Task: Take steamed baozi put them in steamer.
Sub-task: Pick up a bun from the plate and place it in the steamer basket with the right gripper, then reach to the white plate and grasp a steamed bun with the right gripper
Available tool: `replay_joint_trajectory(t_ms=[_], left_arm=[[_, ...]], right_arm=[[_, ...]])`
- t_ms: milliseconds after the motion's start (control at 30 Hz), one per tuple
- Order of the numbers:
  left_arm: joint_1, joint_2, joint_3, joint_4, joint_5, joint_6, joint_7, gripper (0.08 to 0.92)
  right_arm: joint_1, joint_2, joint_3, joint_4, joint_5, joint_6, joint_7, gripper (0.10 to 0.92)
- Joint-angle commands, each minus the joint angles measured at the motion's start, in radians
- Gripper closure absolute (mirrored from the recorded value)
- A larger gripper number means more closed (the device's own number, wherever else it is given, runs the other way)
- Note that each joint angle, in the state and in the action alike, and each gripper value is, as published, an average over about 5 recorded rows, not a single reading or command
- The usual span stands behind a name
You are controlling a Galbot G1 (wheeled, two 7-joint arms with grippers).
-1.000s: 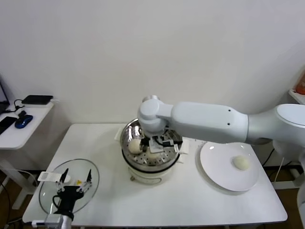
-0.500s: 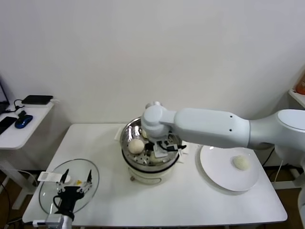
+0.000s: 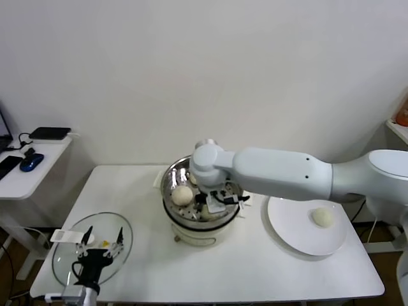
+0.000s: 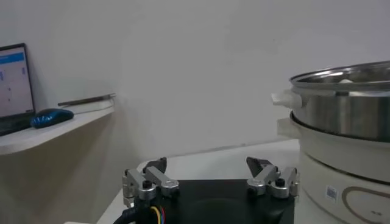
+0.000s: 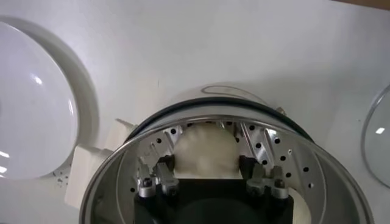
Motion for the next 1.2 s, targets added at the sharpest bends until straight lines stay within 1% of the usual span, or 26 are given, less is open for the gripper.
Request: replay_joint_trajectory(t_ms=[33,100,233,467,667,733,800,967,1067,1133,1200], left_arm=[[0.000,0.001,0.000,0.002,0.000,-0.001,0.000,0.177],[0.000,0.001,0.000,0.002,0.000,-0.002,0.000,0.177],[0.001,0.000,0.001,0.005,0.000,-0.003,0.000,0.177],[0.001,-0.001,0.002,0.004,0.000,-0.003,0.000,0.177],[0.001,-0.001,0.002,0.003,-0.002,-0.003,-0.001,0.177],[0.001,0.000,0.002,0.002,-0.003,-0.003,-0.001,0.177],[0.000,0.002,0.002,0.000,-0.005,-0.003,0.000,0.177],[0.001,0.007,0.007,-0.014,-0.017,0.001,0.001,0.177],[-0.001,0.008,0.013,-0.022,-0.018,0.003,0.001,0.177],[-0.002,0.009,0.018,-0.026,-0.018,0.003,0.002,0.177],[-0.003,0.009,0.024,-0.029,-0.018,0.002,0.003,0.177]], right_arm=[[-0.006,0.001,0.002,-0.003,-0.001,0.014,0.006,0.280],[-0.005,-0.001,0.003,-0.003,0.001,0.019,0.010,0.240],[-0.001,-0.001,0.011,-0.011,0.011,0.029,0.015,0.206],[0.040,-0.003,0.041,-0.038,0.075,0.041,0.010,0.202],[0.126,-0.042,0.041,-0.070,0.201,0.016,0.000,0.203],[0.162,-0.066,0.036,-0.080,0.251,-0.025,-0.001,0.203],[0.213,-0.102,0.006,-0.094,0.336,-0.104,0.004,0.203],[0.331,-0.224,-0.133,-0.154,0.651,-0.331,0.047,0.203],[0.354,-0.306,-0.185,-0.185,0.789,-0.428,0.095,0.203],[0.353,-0.368,-0.204,-0.204,0.851,-0.482,0.125,0.203],[0.344,-0.427,-0.213,-0.221,0.876,-0.516,0.143,0.203]])
